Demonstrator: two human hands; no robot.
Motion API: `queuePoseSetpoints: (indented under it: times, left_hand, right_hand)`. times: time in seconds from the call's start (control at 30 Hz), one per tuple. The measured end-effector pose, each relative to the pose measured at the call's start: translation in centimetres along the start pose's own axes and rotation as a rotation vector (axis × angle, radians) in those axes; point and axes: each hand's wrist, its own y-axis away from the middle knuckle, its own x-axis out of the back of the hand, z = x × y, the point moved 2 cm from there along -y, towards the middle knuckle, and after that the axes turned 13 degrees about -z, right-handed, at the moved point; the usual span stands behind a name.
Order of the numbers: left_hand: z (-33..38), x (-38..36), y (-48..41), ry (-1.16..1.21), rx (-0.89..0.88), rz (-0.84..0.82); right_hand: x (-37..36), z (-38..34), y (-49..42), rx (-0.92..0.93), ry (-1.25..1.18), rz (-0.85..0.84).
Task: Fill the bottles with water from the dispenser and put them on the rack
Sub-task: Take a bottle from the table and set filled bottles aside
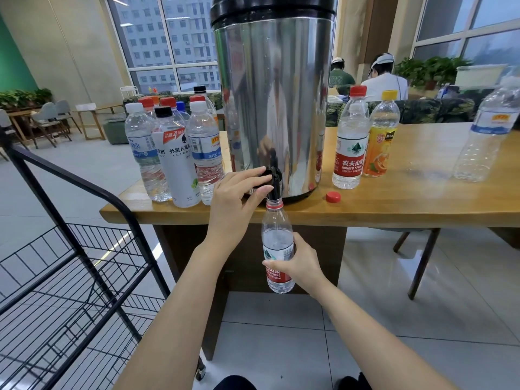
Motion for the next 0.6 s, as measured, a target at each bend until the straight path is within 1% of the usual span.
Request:
queuePoseSetpoints:
  times: [0.6]
  left_hand:
    - [-0.35,-0.33,0.09,0.035,-0.008,0.021]
  right_hand:
    - [-0.28,0.44,0.00,-0.018,-0.016,-0.003]
